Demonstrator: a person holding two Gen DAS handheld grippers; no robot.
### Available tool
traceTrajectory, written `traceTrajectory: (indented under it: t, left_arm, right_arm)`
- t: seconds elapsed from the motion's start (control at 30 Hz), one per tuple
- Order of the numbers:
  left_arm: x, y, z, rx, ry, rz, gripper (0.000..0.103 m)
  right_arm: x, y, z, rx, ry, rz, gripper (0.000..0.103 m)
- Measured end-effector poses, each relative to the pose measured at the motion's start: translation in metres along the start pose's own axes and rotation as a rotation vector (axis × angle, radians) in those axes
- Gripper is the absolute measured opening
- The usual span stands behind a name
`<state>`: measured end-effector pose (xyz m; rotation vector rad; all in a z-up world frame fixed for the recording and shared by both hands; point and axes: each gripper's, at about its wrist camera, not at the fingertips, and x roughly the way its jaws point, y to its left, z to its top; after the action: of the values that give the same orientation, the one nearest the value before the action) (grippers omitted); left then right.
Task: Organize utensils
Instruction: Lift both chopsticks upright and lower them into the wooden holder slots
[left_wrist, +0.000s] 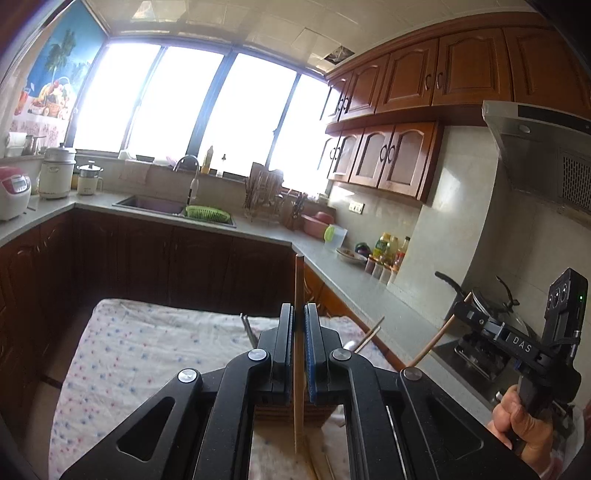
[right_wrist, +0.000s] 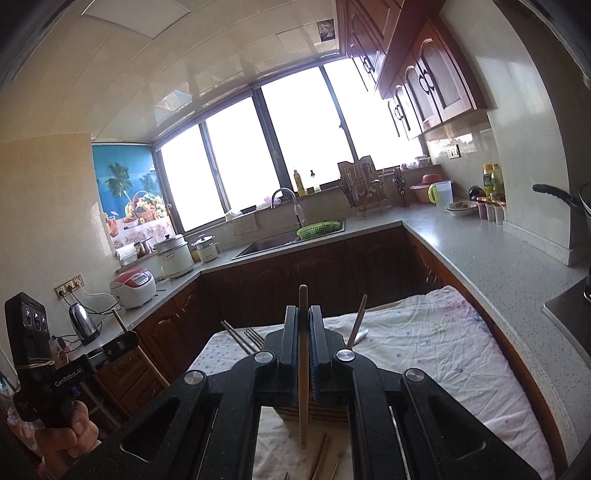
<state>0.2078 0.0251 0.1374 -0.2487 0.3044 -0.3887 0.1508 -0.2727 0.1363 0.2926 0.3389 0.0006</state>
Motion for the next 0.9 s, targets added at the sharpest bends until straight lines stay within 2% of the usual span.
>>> traceTrajectory:
  t: [0.13,0.33,0.43,0.63,0.9]
  left_arm:
    - [0.024,-0.003,0.012,0.016,-0.057,0.020,0.004]
    - [0.079,0.006,-0.001,-0.001,-0.061,0.069,0.004]
    - [0.102,0.012,-0.021,-0.030,-0.045,0.087,0.004]
    - [0.135,0.017,-0.057,-0.062,-0.021,0.112,0.004]
    - [0.163,0.026,-0.073,-0.058,0.065,0.126,0.005]
  right_arm:
    - [0.018,-0.001,0.026,-0.008,-0.039,-0.014,0.005]
    - [0.044,-0.008,0.039,-0.013,-0.068,-0.044,0.005]
    - [0.056,-0.015,0.028,-0.004,-0.068,-0.038,0.005]
    - [0.076,-0.027,-0.006,-0.006,-0.048,-0.090,0.005]
    - [0.098,-0.040,-0.041,0.029,0.033,-0.104,0.005]
